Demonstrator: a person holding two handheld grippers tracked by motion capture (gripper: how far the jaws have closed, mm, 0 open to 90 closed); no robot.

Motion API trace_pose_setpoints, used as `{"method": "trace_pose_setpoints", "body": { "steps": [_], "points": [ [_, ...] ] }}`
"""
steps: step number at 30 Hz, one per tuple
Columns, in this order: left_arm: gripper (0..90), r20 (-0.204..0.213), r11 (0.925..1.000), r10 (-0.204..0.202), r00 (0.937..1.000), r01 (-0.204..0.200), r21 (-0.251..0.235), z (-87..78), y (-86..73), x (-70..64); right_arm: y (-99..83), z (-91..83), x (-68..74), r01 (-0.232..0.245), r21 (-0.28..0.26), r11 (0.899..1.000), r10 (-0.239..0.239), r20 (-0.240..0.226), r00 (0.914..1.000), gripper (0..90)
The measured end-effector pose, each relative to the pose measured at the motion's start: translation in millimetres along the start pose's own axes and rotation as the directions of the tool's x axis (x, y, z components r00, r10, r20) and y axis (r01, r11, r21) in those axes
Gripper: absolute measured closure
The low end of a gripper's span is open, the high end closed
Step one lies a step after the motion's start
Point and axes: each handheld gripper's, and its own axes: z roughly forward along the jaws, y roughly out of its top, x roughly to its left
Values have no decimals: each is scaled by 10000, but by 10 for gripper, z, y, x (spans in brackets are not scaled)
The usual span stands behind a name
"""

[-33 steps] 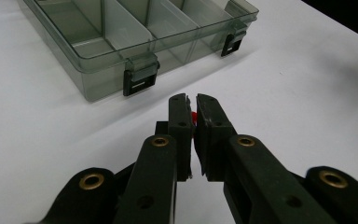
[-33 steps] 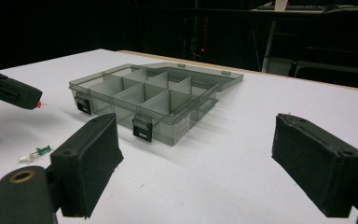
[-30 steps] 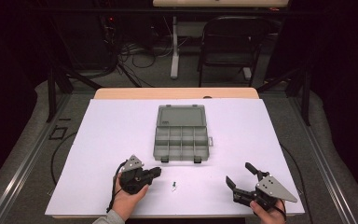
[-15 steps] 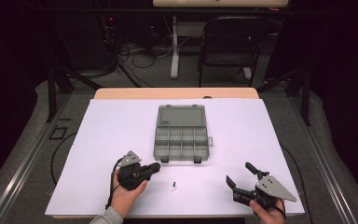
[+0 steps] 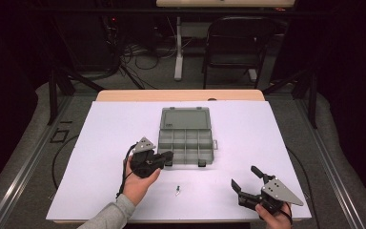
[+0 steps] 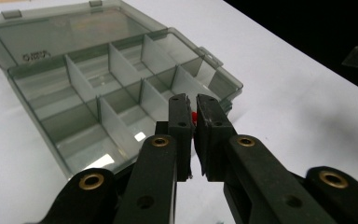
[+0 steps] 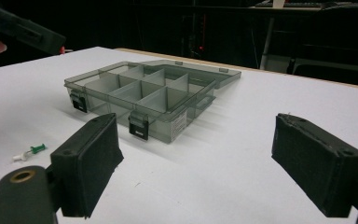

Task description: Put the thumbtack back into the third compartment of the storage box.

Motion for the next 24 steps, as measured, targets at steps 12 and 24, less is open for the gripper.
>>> {"method": "trace_pose_setpoints", "body": {
  "steps": [12,24],
  "points": [
    [849,-128,9999,0,9999,2,149,215,372,20,-1,8,-8,-30,19,10000,30,-30,10000,145],
    [849,-581,9988,-188,9981,213,444,512,512,105,-7,15,-12,-63,55,10000,63,-50,10000,145]
  ]
}}
